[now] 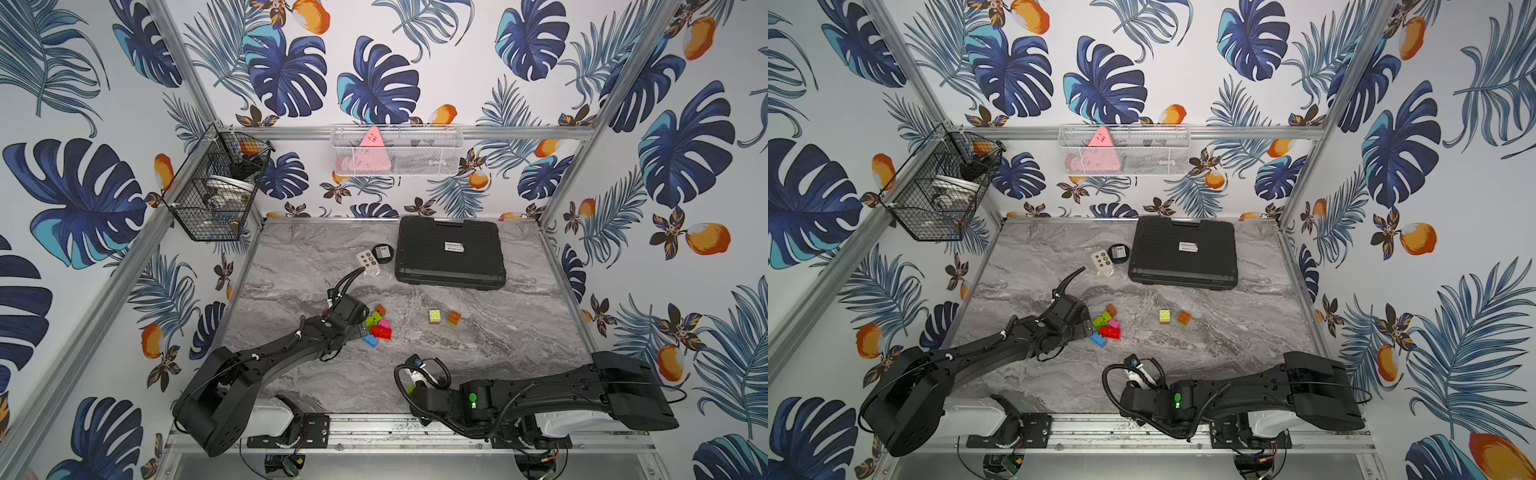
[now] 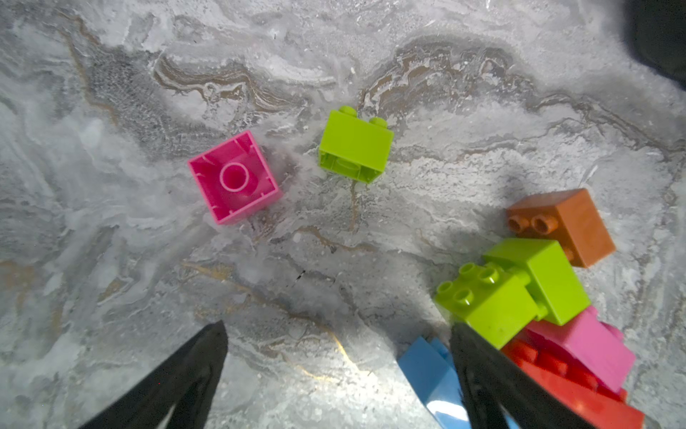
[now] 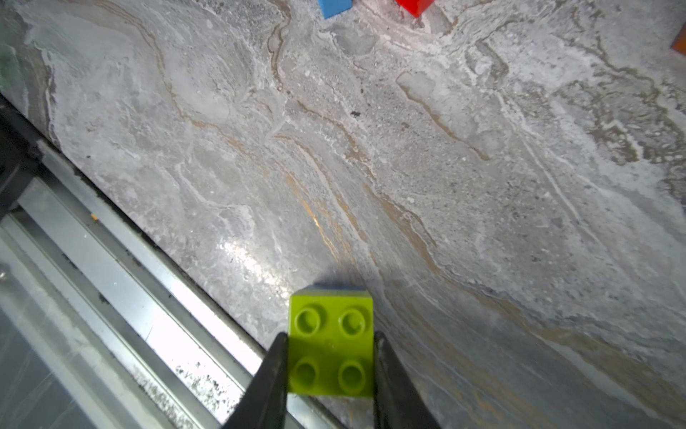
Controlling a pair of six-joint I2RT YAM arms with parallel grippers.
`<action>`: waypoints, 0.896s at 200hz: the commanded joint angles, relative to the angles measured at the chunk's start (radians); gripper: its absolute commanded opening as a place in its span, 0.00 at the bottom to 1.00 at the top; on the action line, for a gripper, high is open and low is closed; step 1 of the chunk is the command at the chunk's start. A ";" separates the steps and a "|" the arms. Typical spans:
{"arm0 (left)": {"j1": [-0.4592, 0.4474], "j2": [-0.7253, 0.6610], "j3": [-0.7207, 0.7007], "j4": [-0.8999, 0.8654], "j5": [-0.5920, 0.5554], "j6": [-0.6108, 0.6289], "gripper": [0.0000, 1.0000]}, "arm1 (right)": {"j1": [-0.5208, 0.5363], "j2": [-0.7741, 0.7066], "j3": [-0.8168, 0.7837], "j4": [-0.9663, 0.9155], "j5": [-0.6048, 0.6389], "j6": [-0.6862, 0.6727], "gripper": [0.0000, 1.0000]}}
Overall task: Assemble the letter h with lego
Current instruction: Assemble the lego brick with the lego brick, then pick up the lego brick from the center of the board.
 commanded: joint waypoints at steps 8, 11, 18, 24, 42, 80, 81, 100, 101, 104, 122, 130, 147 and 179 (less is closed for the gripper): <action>0.001 0.001 0.000 0.007 -0.011 -0.022 0.99 | 0.001 0.042 -0.037 -0.008 -0.027 0.023 0.31; 0.001 0.001 -0.001 0.008 -0.011 -0.022 0.99 | 0.001 0.053 -0.042 -0.003 -0.029 0.024 0.31; 0.001 0.001 -0.001 0.008 -0.011 -0.022 0.99 | 0.000 0.080 -0.044 0.000 -0.030 0.028 0.31; 0.001 0.001 -0.002 0.008 -0.011 -0.020 0.99 | 0.001 0.104 -0.042 -0.008 -0.030 0.032 0.31; 0.001 0.001 -0.001 0.008 -0.011 -0.021 0.99 | 0.001 0.172 -0.017 -0.032 -0.038 0.053 0.29; 0.002 -0.001 -0.002 0.008 -0.012 -0.022 0.99 | -0.031 0.244 0.045 -0.093 -0.117 0.069 0.22; 0.002 -0.001 -0.002 0.009 -0.011 -0.023 0.99 | -0.033 0.246 0.047 -0.096 -0.120 0.069 0.21; 0.005 0.004 -0.003 0.013 -0.002 -0.023 0.99 | -0.062 0.255 0.089 -0.159 -0.142 0.063 0.20; 0.005 0.004 -0.003 0.013 -0.002 -0.023 0.99 | -0.064 0.255 0.091 -0.162 -0.144 0.061 0.20; 0.007 0.005 -0.002 0.014 0.000 -0.023 0.99 | -0.069 0.256 0.097 -0.170 -0.149 0.055 0.20; 0.012 0.013 -0.002 0.014 0.010 -0.026 0.99 | -0.099 0.270 0.129 -0.222 -0.173 0.051 0.19; 0.014 0.014 -0.003 0.014 0.013 -0.026 0.99 | -0.109 0.279 0.142 -0.238 -0.187 0.050 0.19; 0.020 0.015 -0.005 0.014 0.014 -0.028 0.99 | -0.132 0.310 0.177 -0.293 -0.205 0.058 0.20; 0.030 0.016 -0.005 0.011 0.012 -0.028 0.99 | -0.175 0.357 0.248 -0.385 -0.238 0.039 0.21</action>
